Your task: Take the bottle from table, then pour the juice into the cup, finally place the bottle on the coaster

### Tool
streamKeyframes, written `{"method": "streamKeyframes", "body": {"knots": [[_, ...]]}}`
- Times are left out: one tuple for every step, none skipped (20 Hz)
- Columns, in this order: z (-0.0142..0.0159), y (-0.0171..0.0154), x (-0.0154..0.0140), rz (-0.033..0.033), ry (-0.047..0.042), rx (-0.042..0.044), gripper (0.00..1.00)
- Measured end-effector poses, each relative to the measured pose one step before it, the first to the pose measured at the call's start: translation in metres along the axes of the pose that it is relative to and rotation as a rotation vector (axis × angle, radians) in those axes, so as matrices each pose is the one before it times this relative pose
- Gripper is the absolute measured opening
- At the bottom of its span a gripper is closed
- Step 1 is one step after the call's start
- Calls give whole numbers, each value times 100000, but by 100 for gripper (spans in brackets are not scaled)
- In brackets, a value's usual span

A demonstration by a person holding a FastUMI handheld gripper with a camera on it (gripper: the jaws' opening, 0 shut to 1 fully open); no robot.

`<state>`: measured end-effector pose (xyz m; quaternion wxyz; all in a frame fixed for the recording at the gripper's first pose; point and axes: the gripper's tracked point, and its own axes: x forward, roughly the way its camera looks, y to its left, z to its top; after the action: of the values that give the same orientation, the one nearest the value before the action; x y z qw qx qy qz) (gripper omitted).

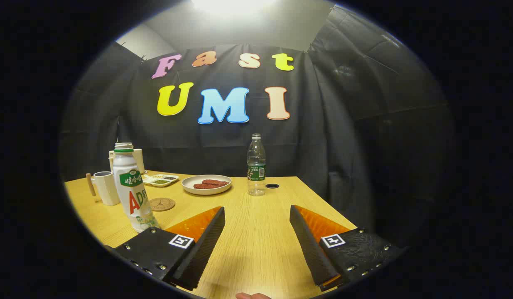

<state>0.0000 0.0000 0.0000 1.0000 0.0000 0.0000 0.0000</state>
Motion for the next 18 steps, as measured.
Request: {"method": "streamKeyframes", "body": {"knots": [[-161, 58, 873, 270, 665, -224, 96], [-59, 108, 935, 462, 528, 157, 96], [2, 67, 746, 856, 621, 562, 96], [134, 74, 702, 771, 416, 962, 96], [279, -74, 579, -2, -57, 646, 96], [704, -142, 446, -449, -1008, 1135, 96], [839, 191, 200, 416, -1280, 1553, 96], [897, 203, 95, 270, -1063, 1467, 96], [518, 105, -45, -265, -210, -539, 96], [654, 85, -307, -463, -560, -1285, 96], [629, 272, -518, -97, -454, -528, 96], [625, 434, -610, 190, -124, -88, 96], [428, 507, -689, 453, 155, 12, 96], [469, 430, -777, 52, 57, 324, 96], [379, 586, -717, 242, -317, -4, 96], [444, 625, -873, 119, -662, -903, 96], [193, 592, -686, -36, -871, -1571, 96], [308, 583, -636, -15, -386, -1331, 96]]}}
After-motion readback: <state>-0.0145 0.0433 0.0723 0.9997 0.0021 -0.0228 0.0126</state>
